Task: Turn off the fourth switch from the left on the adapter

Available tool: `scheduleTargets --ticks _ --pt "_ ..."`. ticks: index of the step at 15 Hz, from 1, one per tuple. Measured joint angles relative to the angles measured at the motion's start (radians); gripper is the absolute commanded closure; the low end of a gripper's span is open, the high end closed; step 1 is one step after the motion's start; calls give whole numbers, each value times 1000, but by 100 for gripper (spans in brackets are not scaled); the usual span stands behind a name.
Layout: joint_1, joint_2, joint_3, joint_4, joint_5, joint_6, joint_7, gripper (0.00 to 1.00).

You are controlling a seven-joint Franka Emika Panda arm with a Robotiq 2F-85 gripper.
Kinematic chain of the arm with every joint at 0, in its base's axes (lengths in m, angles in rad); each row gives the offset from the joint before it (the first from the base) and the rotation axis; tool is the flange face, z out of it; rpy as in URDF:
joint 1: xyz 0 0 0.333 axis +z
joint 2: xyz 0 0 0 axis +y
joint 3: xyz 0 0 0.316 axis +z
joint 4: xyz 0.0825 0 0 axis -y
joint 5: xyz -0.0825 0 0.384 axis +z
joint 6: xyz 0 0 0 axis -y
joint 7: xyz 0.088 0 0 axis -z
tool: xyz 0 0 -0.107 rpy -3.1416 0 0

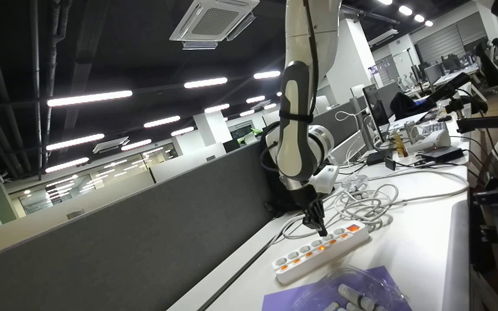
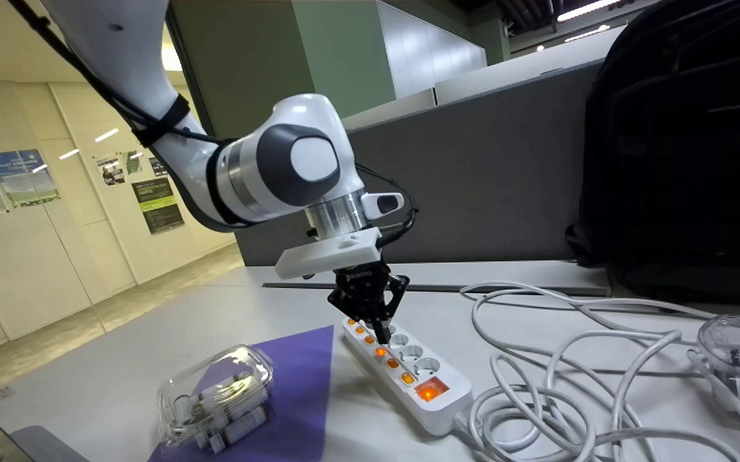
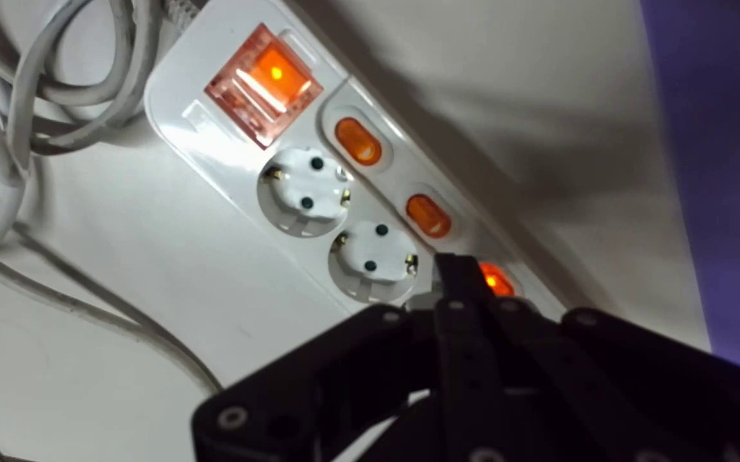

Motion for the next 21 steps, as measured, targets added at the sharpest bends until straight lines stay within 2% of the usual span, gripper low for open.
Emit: scheduleTargets --ticks 21 --pt "10 90 20 73 -11 1 -1 100"
